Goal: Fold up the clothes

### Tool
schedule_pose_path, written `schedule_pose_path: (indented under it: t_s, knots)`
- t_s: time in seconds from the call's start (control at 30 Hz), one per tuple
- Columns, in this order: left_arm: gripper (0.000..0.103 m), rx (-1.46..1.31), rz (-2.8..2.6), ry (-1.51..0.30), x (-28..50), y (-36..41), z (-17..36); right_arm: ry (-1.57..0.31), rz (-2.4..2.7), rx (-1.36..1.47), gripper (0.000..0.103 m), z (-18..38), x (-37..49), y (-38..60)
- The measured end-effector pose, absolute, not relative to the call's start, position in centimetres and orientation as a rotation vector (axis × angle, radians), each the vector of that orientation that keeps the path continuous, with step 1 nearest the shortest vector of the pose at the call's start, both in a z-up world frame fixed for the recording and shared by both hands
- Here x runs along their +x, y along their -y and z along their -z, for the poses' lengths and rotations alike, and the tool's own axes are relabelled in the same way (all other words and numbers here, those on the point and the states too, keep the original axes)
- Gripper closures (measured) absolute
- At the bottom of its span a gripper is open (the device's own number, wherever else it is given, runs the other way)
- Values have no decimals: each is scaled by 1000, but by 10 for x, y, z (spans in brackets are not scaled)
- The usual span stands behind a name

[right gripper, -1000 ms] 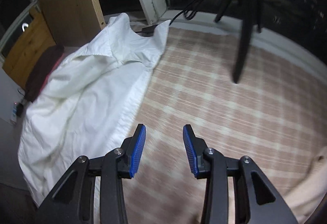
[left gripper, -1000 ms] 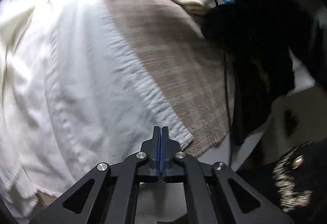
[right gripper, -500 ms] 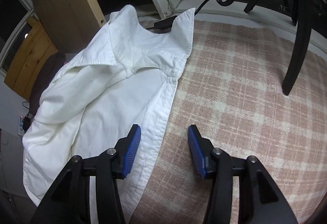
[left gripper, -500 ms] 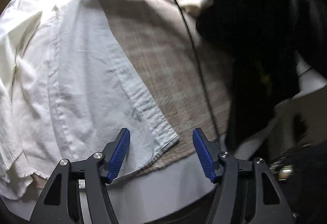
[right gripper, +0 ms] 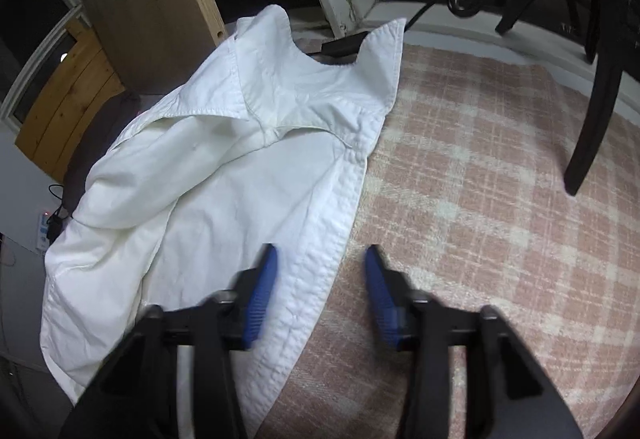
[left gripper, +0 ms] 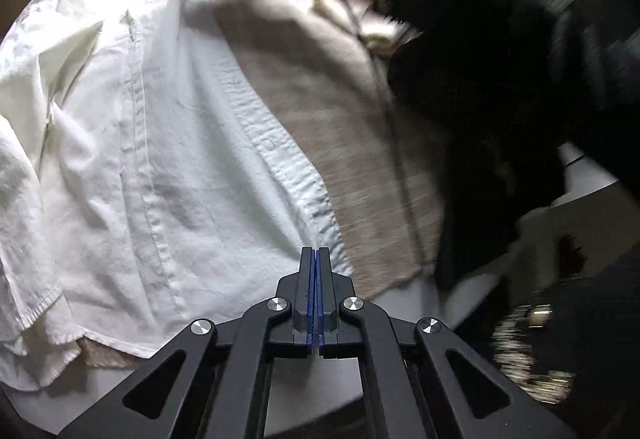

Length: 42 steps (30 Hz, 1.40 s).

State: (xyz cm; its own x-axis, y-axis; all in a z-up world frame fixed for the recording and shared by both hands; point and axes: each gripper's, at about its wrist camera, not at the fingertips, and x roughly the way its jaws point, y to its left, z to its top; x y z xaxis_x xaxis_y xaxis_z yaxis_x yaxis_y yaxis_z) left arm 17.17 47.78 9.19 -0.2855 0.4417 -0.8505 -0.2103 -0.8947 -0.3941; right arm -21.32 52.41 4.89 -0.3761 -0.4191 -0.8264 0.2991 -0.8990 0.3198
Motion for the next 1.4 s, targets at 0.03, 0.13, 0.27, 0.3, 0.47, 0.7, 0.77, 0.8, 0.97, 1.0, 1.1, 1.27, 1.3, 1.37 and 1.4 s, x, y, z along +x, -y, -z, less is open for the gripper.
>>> schedule_pose_path:
  t_s: [0.03, 0.13, 0.27, 0.3, 0.47, 0.7, 0.77, 0.8, 0.97, 1.0, 1.1, 1.27, 1.3, 1.37, 1.4]
  knots:
    - [103, -1539, -2203, 334, 173, -475, -97, 165, 2279, 1437, 99, -48, -213, -524]
    - [103, -1483, -2175, 419, 177, -467, -110, 134, 2288, 1436, 101, -54, -209, -530]
    - [103, -1497, -2142, 355, 178, -467, -99, -29, 2374, 1446, 102, -64, -201, -540]
    - [103, -1517, -2130, 324, 176, -472, -92, -77, 2407, 1444, 102, -65, -200, -543]
    - [103, -1609, -2089, 202, 165, -492, -66, 110, 2360, 1447, 101, -60, -210, -564]
    - [103, -1668, -2056, 196, 158, -498, -60, 288, 2335, 1386, 66, -61, -224, -555]
    - [103, -1694, -2038, 196, 155, -503, -56, 279, 2350, 1389, 66, -57, -235, -549]
    - [103, -1692, -2036, 193, 156, -504, -56, 274, 2356, 1391, 66, -55, -241, -546]
    - [103, -1692, -2021, 194, 156, -509, -55, 159, 2367, 1372, 62, -43, -265, -517]
    - [103, -1692, -2020, 200, 155, -508, -55, 124, 2379, 1351, 78, -43, -266, -511]
    - [103, -1689, -2014, 229, 154, -506, -53, -37, 2378, 1342, 96, -46, -264, -498]
    - [103, -1674, -2002, 253, 151, -506, -52, -313, 2447, 1347, 96, -61, -259, -499]
    - [103, -1672, -1994, 251, 150, -507, -53, -355, 2449, 1353, 95, -60, -257, -495]
    - [103, -1656, -1986, 238, 151, -509, -58, -397, 2450, 1361, 83, -62, -253, -490]
    - [103, -1641, -1987, 226, 151, -510, -62, -369, 2453, 1363, 68, -66, -249, -493]
